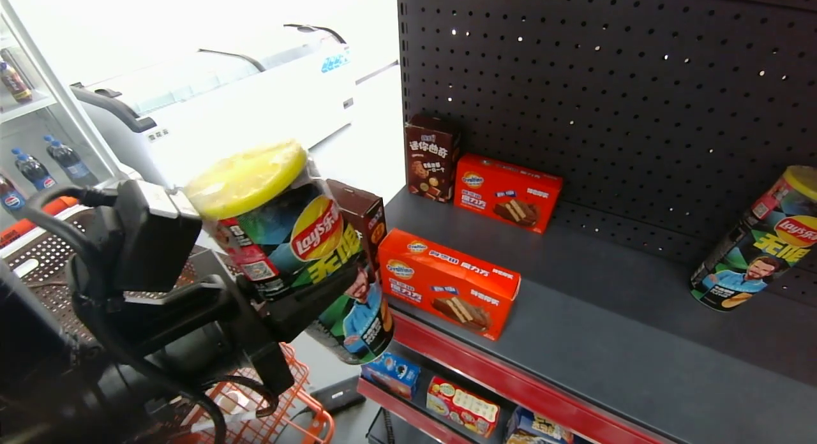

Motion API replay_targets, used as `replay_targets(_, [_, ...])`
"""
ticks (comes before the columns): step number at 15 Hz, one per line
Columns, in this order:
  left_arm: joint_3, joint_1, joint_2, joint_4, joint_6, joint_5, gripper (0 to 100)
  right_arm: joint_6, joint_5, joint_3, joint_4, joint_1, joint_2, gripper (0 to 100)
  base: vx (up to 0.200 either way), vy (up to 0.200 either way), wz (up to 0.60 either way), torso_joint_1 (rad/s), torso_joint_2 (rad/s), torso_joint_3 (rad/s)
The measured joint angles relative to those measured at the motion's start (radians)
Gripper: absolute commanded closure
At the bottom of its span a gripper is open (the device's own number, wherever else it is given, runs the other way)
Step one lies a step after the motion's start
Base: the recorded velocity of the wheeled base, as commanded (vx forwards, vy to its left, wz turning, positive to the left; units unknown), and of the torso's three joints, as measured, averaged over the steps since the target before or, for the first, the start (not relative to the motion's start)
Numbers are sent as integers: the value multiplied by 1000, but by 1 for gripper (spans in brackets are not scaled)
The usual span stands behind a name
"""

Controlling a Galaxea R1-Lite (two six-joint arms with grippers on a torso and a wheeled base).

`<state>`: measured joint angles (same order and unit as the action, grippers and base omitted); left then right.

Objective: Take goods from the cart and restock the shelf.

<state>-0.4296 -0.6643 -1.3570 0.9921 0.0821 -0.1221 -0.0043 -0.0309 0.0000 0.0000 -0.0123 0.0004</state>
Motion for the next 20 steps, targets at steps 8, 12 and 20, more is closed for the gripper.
replay_targets(8, [-123,-175,-73,-239,-50,5,100,-3,5,0,0,0,0,0,0,0,0,0,0,0])
replay_targets(12, [-180,-205,-63,-276,-50,-2,100,-4,5,0,0,-1,0,0,0,0,0,0,0,0])
replay_targets(20, [-206,-252,-49,-271,-49,-34,100,-6,6,0,0,-1,0,0,0,0,0,0,0,0])
